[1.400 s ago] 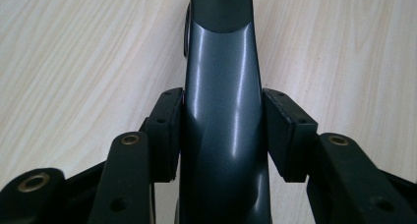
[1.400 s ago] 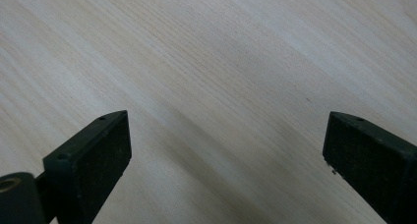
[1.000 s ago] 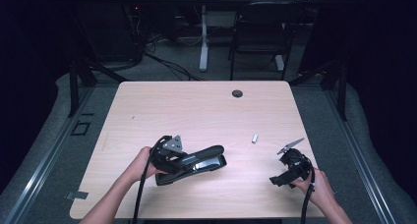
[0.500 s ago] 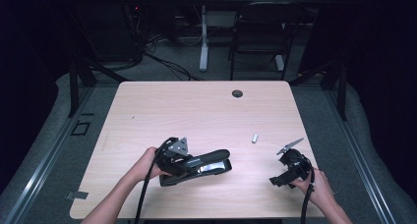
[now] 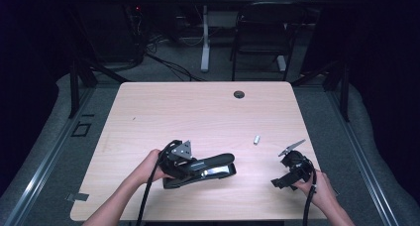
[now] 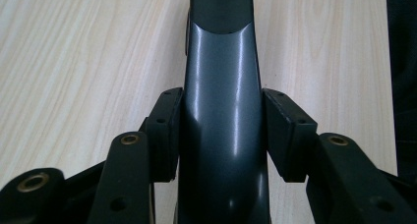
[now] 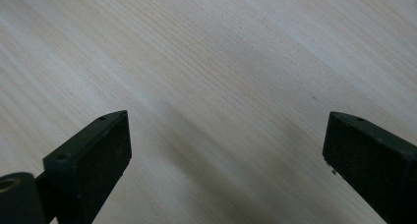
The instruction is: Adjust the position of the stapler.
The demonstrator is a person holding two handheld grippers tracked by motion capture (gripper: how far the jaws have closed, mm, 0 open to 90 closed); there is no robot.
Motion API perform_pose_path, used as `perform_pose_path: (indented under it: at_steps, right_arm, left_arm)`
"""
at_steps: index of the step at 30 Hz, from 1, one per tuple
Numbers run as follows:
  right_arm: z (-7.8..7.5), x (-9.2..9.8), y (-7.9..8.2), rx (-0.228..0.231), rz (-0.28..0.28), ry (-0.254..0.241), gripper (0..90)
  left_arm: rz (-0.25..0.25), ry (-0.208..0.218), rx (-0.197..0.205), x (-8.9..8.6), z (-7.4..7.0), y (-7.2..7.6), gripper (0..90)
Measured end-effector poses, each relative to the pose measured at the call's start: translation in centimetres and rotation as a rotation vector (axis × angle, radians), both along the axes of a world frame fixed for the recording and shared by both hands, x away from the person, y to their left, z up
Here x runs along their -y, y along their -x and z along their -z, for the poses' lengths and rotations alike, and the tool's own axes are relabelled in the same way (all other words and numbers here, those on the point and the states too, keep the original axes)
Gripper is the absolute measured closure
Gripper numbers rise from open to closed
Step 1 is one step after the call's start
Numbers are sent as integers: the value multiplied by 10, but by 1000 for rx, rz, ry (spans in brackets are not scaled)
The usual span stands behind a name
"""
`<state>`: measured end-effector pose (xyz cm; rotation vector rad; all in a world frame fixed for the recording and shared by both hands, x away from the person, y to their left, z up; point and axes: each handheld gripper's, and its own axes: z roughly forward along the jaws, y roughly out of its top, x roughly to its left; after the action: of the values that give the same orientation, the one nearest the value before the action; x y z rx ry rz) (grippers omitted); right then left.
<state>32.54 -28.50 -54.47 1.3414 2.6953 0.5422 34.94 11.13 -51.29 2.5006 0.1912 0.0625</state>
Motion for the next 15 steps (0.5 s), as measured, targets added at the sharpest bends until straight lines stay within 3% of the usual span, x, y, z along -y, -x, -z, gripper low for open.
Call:
perform_pose_path:
  at_steps: [15]
  right_arm:
    - [-1,0,0,0,-9,12,39]
  left_arm:
    - [74,2,-5,11,0,3,535]
